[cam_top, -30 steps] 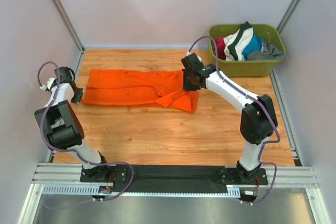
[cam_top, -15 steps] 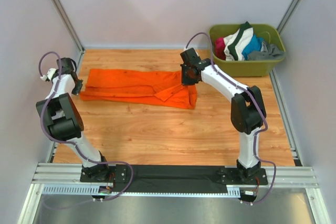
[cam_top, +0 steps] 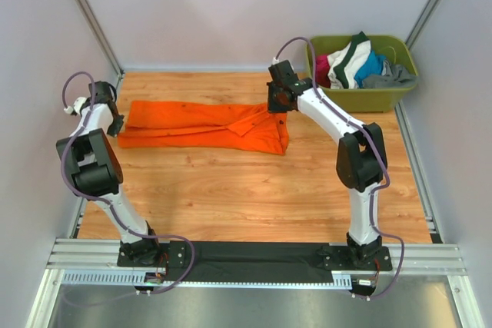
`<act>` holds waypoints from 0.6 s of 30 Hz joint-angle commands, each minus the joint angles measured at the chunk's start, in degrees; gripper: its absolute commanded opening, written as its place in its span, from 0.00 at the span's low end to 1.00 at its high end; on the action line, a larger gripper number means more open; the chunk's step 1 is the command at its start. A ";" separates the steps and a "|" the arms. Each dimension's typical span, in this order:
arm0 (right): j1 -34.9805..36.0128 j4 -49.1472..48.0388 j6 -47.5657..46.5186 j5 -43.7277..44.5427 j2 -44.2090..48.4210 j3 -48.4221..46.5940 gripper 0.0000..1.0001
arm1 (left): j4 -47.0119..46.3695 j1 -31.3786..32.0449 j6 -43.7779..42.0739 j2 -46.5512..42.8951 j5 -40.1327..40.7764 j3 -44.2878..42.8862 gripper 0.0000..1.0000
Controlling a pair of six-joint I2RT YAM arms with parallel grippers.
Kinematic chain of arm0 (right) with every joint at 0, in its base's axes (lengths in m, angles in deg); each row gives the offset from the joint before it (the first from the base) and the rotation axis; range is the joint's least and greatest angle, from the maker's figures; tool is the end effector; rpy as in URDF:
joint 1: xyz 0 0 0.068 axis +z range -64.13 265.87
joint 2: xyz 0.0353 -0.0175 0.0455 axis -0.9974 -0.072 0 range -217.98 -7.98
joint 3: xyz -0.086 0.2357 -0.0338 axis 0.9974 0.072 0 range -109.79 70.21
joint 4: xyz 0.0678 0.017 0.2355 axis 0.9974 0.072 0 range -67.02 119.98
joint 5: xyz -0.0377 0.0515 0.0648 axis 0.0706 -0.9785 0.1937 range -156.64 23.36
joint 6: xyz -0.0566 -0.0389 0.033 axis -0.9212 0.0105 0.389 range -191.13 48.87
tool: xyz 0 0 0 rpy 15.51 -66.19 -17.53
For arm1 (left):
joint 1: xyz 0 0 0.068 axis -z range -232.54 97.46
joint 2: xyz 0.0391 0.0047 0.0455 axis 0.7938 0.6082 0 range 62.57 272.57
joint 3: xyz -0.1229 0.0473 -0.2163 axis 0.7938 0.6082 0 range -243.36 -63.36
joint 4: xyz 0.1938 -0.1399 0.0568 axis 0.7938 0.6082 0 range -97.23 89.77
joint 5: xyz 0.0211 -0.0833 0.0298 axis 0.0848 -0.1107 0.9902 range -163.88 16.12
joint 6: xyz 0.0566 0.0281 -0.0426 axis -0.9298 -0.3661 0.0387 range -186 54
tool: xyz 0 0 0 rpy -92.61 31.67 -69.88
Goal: Fold and stack the t-shirts
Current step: Fold the tshirt
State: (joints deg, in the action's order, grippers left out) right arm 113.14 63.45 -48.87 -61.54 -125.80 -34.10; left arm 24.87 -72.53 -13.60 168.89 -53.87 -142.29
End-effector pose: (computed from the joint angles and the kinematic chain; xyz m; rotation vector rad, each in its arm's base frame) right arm 0.4033 0.2016 0.2222 -0.0738 2.5234 0.2417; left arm 0.3562 0.1530 0.1796 -1.5909 1.9678 0.2358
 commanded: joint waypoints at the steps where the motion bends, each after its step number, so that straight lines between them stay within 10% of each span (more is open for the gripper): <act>1: -0.20 -1.45 -1.61 0.26 -1.97 -2.47 0.00 | -0.46 0.56 0.42 1.07 2.40 -2.27 0.00; 18: -0.37 -2.76 -0.64 1.75 -5.40 -2.39 0.00 | -0.37 3.29 -0.81 6.18 3.81 -9.04 0.00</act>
State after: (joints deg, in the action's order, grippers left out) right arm 113.05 62.62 -49.55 -60.99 -130.67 -34.52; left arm 24.96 -69.84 -13.84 174.11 -51.93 -148.98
